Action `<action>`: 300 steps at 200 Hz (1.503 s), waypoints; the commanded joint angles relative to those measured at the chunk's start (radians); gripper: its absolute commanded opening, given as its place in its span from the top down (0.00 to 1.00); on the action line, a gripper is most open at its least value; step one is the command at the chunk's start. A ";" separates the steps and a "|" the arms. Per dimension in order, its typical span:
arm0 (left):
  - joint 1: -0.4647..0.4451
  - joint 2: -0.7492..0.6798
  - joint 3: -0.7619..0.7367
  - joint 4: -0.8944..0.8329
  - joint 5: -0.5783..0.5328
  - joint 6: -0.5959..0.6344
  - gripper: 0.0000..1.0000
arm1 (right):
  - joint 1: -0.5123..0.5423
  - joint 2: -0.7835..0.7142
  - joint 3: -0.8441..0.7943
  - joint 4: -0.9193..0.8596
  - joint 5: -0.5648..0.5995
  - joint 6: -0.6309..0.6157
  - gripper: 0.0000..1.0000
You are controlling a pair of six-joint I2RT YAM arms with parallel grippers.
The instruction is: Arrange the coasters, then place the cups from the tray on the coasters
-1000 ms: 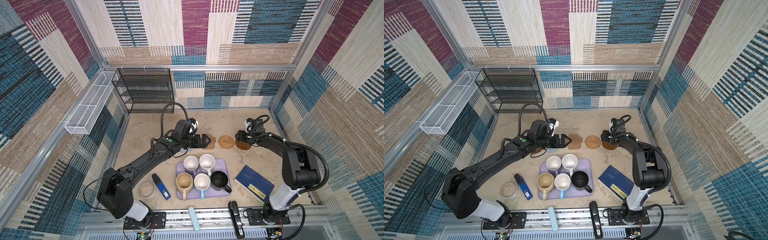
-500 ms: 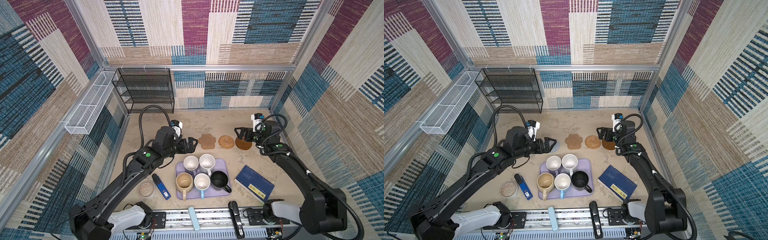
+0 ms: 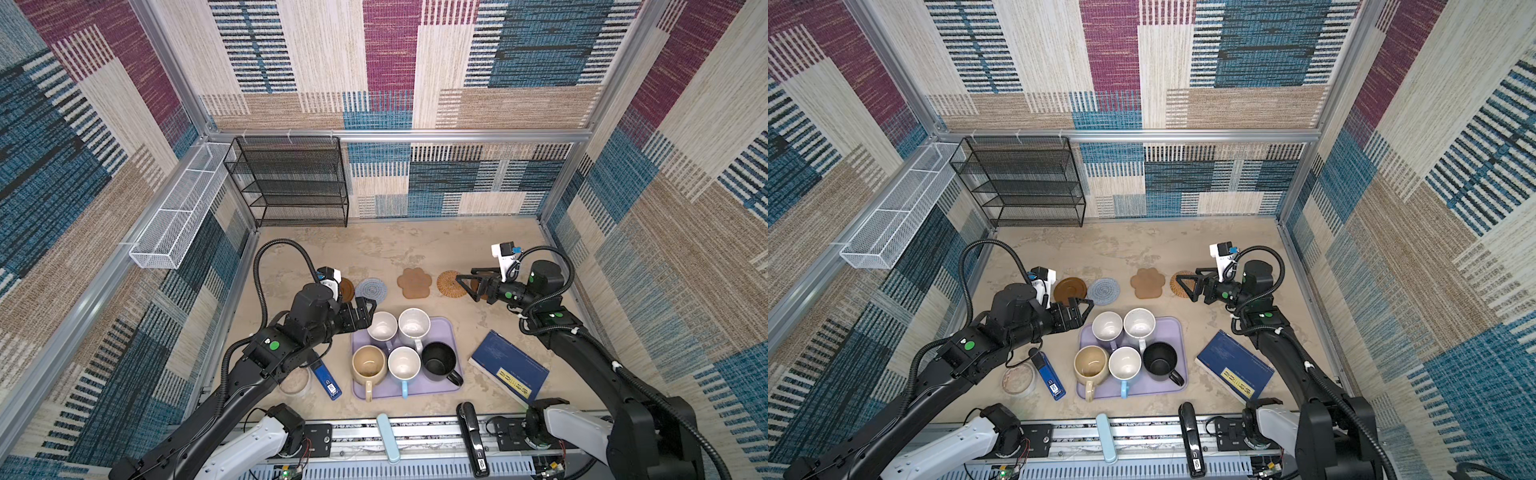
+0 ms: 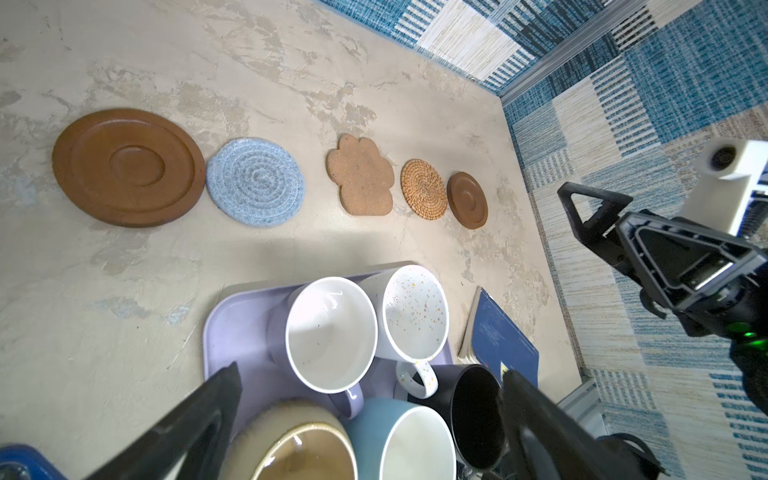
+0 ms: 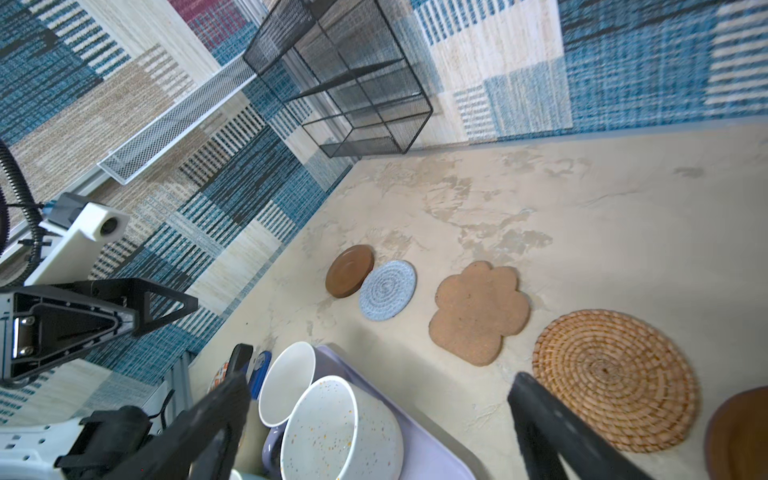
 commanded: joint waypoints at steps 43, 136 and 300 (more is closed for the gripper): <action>-0.080 0.187 0.087 -0.240 0.019 -0.240 0.14 | 0.147 0.040 0.042 -0.046 0.122 -0.087 0.01; -0.221 0.391 0.191 -0.260 0.017 -0.460 0.40 | 0.154 0.087 0.061 -0.076 0.209 -0.078 0.01; -0.244 0.656 0.259 -0.254 0.032 -0.526 0.67 | 0.154 0.093 0.051 -0.089 0.240 -0.075 0.00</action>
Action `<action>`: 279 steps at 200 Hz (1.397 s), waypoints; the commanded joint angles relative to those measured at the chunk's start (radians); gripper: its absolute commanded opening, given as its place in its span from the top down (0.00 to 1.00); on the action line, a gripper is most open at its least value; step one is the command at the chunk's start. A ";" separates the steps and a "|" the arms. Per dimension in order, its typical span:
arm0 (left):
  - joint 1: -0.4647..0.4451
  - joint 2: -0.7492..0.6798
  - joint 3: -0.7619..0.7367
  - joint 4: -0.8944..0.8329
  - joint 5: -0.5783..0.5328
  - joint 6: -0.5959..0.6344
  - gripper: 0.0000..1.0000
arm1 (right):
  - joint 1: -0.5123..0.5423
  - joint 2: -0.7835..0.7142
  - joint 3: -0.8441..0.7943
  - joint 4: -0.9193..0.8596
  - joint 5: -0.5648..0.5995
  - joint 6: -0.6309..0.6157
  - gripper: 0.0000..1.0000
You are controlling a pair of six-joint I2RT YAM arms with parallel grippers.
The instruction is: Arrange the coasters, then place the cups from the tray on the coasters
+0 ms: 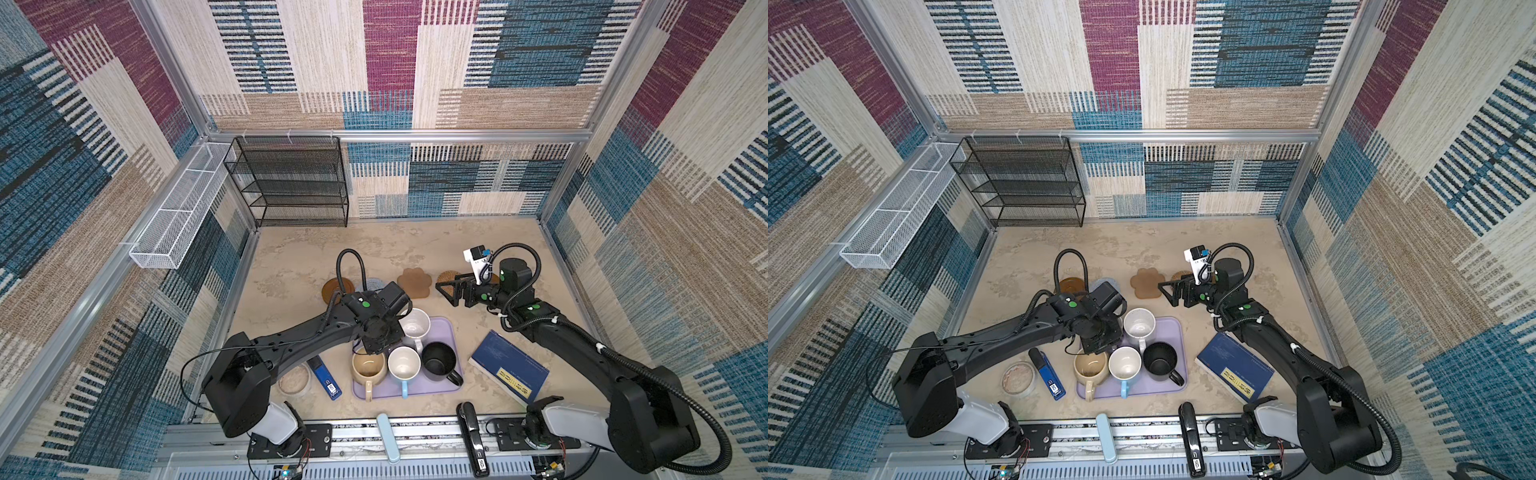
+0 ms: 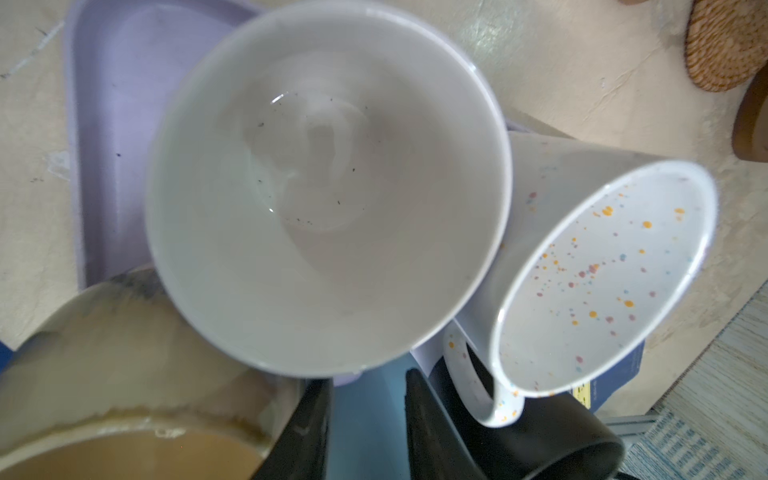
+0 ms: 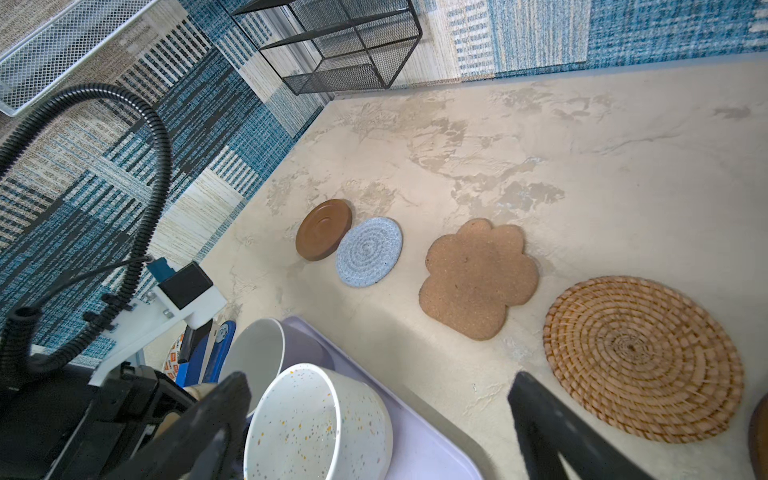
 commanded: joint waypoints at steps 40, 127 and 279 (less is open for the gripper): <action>0.000 0.074 0.034 -0.011 -0.004 -0.011 0.72 | 0.001 -0.003 -0.006 0.014 0.009 0.011 0.00; 0.005 0.081 0.056 -0.050 -0.041 0.024 0.83 | 0.002 0.006 0.001 0.012 0.021 0.012 0.00; 0.005 -0.014 0.055 -0.082 -0.143 0.124 1.00 | 0.009 0.024 0.004 0.035 0.025 0.020 0.01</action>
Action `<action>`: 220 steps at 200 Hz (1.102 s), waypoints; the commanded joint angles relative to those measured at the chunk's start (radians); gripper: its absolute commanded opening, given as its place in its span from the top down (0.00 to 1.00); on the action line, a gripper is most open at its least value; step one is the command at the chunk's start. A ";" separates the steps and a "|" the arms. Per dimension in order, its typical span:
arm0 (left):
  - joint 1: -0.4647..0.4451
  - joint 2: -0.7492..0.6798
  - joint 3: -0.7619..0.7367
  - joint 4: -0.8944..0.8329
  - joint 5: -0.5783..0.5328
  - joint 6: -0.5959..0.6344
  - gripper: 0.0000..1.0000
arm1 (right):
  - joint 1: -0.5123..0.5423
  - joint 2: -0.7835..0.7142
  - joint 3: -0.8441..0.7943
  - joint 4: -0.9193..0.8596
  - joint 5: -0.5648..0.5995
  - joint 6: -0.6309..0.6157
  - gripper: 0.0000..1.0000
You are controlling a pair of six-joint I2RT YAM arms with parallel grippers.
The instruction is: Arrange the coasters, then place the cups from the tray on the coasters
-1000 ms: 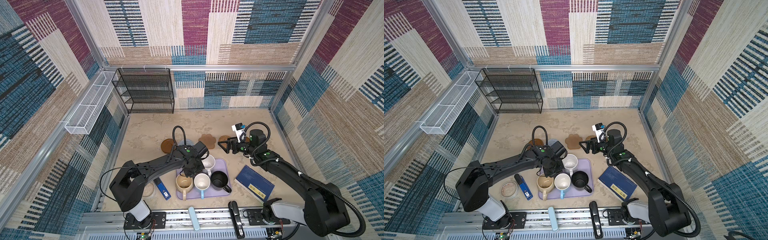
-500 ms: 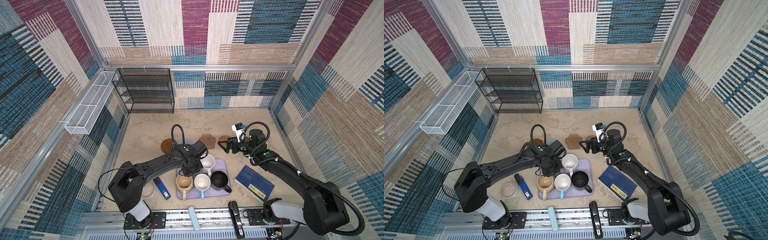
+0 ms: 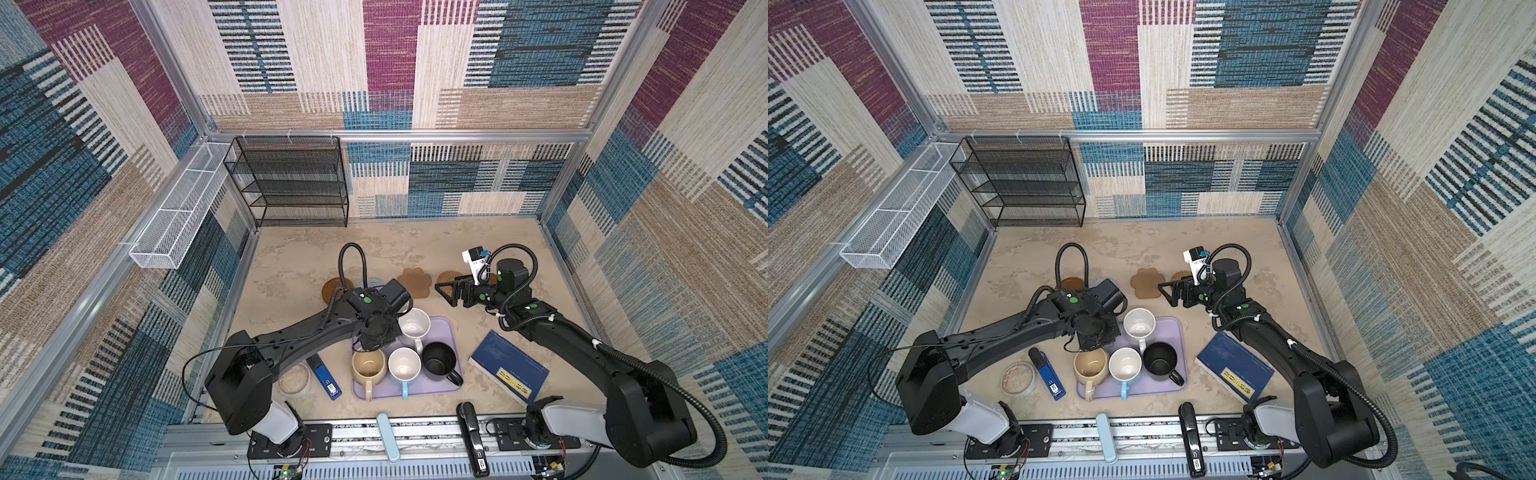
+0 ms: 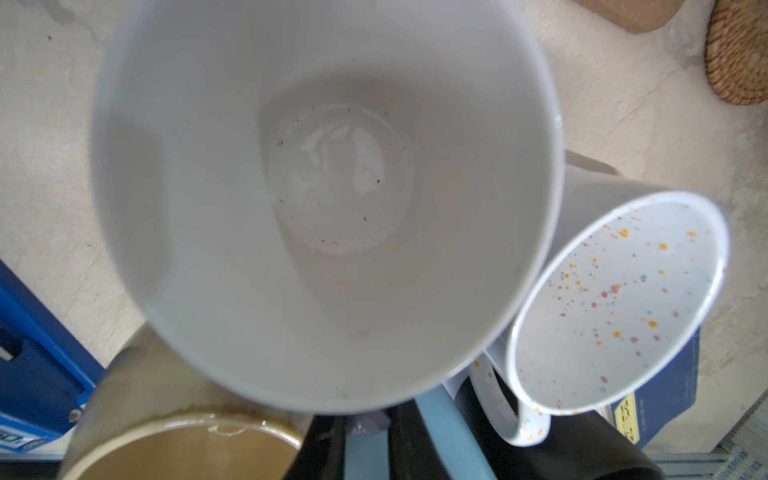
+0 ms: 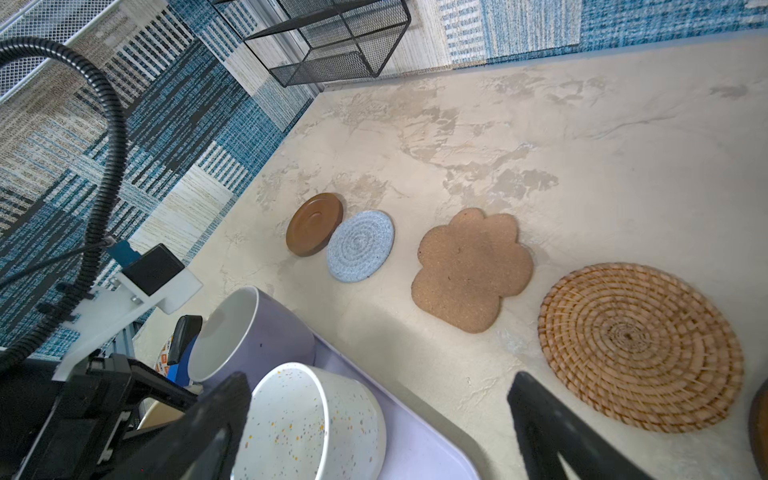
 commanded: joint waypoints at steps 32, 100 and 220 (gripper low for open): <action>0.001 -0.028 0.020 -0.009 -0.075 0.086 1.00 | 0.011 -0.017 -0.002 0.041 -0.002 0.004 0.02; 0.010 -0.130 0.055 -0.022 -0.227 0.261 1.00 | 0.119 -0.011 0.035 0.051 -0.019 -0.033 0.00; 0.352 -0.284 -0.076 0.232 -0.201 0.643 1.00 | 0.303 0.246 0.274 0.095 0.038 0.011 0.00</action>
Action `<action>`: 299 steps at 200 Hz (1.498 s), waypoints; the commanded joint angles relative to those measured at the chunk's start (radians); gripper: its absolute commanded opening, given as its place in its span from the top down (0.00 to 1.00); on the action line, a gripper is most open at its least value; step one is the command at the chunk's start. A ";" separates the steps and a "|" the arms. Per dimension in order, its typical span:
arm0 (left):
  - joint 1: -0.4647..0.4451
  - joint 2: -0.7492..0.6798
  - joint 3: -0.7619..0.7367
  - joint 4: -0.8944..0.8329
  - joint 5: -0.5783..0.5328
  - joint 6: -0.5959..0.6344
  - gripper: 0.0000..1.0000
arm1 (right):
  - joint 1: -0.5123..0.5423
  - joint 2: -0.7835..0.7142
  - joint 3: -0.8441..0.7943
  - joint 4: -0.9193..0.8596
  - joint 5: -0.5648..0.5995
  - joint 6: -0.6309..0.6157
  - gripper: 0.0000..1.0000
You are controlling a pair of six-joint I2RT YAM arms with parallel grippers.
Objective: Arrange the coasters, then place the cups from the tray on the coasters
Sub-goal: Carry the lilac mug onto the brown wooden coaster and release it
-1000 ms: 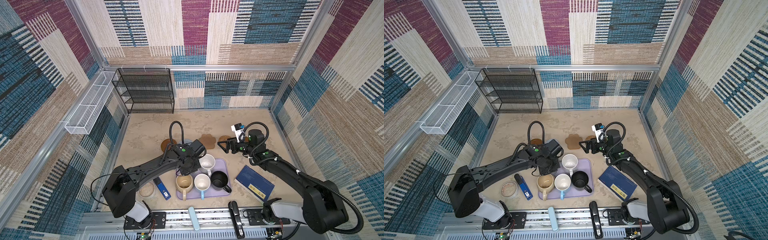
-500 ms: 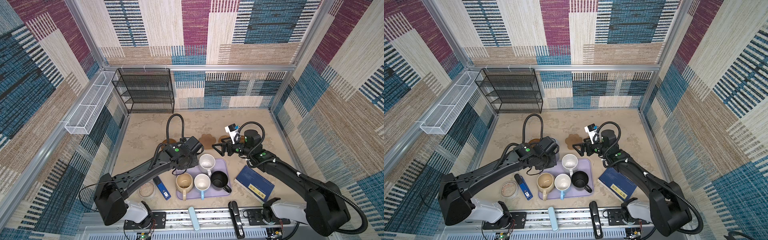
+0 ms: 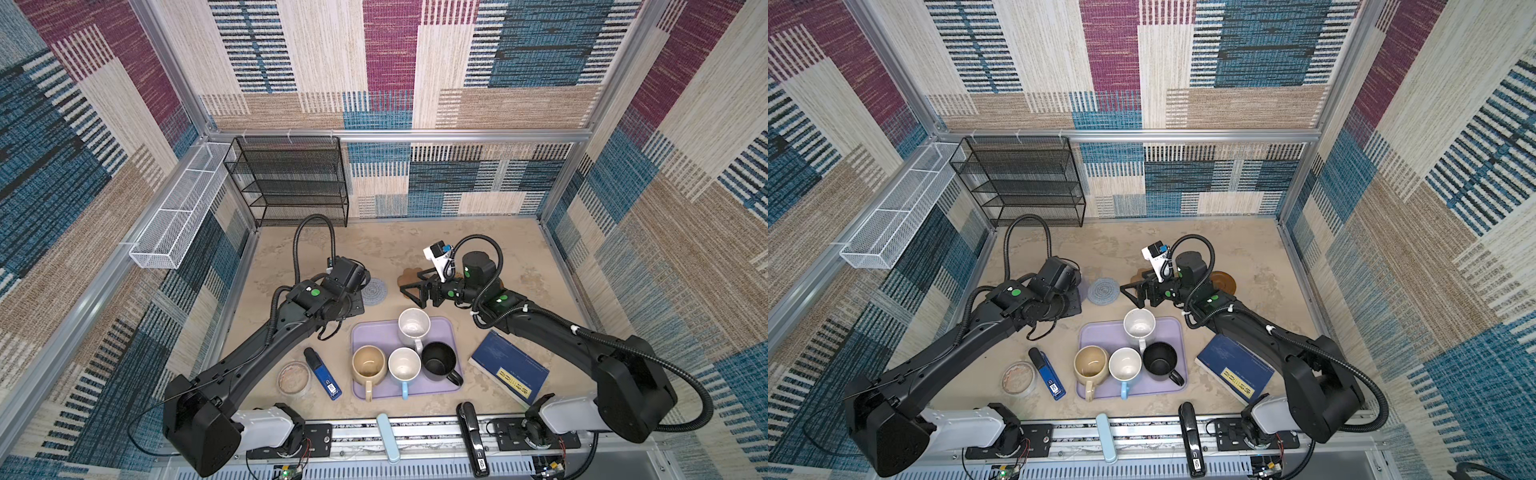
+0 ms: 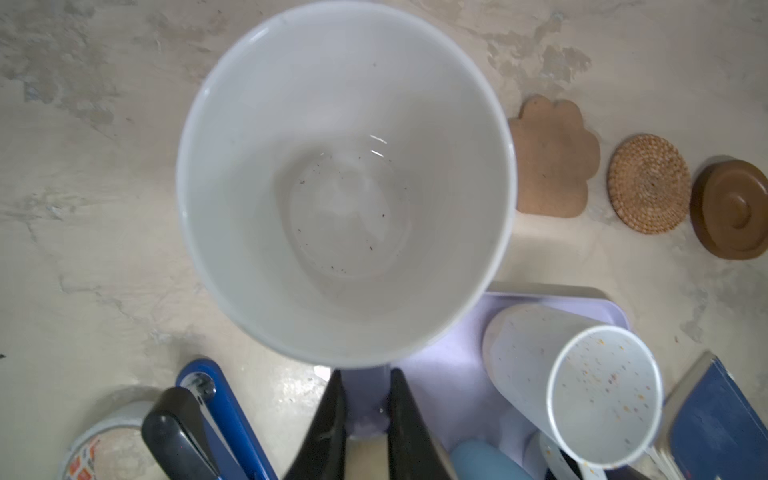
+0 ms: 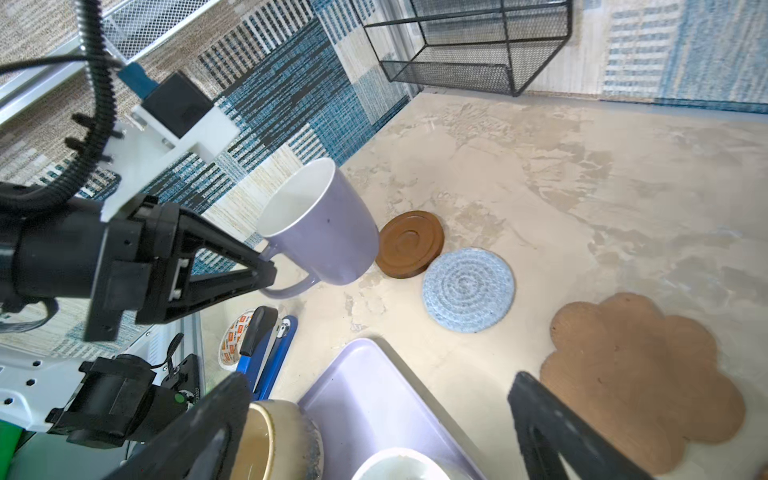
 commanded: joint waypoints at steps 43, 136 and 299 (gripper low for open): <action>0.130 0.045 -0.067 0.285 0.020 0.255 1.00 | 0.072 0.211 0.187 0.017 0.035 0.019 0.00; 0.159 0.198 -0.103 0.390 -0.093 0.294 1.00 | 0.076 0.292 0.210 0.018 0.046 0.037 0.01; 0.162 0.214 -0.170 0.487 -0.079 0.267 1.00 | 0.076 0.253 0.159 0.007 0.081 0.024 0.01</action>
